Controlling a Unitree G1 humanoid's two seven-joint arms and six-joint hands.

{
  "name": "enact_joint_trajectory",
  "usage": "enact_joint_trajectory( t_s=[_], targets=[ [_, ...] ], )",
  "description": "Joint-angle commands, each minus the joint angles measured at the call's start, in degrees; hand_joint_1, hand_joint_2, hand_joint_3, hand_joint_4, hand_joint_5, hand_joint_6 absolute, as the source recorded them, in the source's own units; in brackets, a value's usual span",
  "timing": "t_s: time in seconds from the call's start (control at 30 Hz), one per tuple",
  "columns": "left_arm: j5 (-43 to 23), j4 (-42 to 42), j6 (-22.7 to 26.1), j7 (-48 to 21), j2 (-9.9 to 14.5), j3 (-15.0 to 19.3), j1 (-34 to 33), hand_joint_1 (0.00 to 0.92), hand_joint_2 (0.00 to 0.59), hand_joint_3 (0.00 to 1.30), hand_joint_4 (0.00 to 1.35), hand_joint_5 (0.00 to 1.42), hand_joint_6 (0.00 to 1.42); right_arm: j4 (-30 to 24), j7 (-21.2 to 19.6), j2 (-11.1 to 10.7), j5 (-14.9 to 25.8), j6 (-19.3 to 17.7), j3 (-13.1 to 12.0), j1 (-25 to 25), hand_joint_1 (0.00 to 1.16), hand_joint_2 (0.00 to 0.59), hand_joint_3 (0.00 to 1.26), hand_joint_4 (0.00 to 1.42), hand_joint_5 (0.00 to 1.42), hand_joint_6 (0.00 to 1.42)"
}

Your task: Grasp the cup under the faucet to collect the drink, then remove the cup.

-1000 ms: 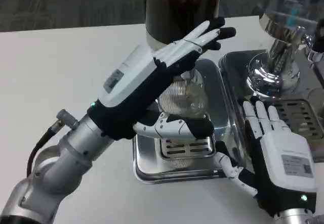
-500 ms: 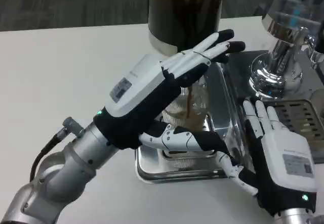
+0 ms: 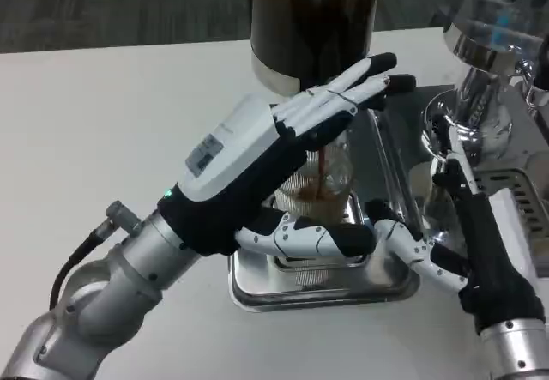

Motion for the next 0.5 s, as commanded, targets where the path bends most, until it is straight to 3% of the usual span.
enact_joint_trajectory(
  t_s=[0.03,0.27,0.5],
  targets=[
    [1.16,-0.03,0.79,-1.62,0.95,-1.06,1.49,0.0,0.13,0.13,0.0,0.21,0.22,5.08,5.65,-0.05,4.18,-3.41,-0.85,-3.34,0.54,0.213,0.0,0.0,0.0,0.11],
    [0.22,-0.69,1.28,-1.81,1.5,-0.58,1.36,0.0,0.14,0.13,0.0,0.21,0.22,8.42,10.63,0.03,5.64,-4.18,-1.42,-5.06,0.56,0.202,0.0,0.0,0.0,0.1],
    [-0.15,-1.11,1.86,-2.73,2.15,-0.81,1.07,0.0,0.145,0.13,0.0,0.21,0.22,13.22,12.91,1.36,7.03,-6.67,-1.89,-7.89,0.58,0.201,0.0,0.0,0.0,0.08]
  ],
)
